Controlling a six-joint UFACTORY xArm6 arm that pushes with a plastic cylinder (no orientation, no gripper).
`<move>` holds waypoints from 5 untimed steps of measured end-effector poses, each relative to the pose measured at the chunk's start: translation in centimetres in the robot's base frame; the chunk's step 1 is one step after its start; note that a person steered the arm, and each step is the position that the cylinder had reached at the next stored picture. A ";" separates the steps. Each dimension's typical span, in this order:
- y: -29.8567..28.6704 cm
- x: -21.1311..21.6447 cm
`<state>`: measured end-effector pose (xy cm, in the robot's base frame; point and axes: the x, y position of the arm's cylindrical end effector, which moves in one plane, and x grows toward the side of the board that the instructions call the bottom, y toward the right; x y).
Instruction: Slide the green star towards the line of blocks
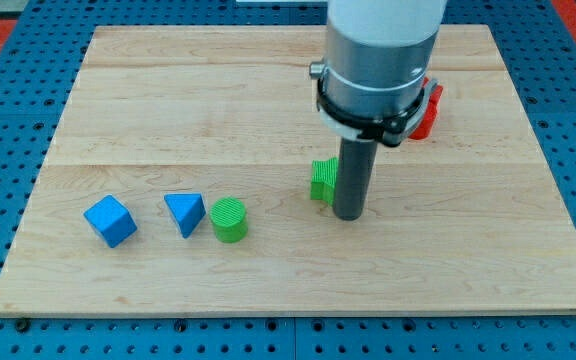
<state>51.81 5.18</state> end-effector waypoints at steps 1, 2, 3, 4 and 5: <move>-3.6 -0.5; -3.7 -3.2; -1.5 -5.6; 2.7 -6.5; 5.9 -6.5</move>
<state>45.30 11.07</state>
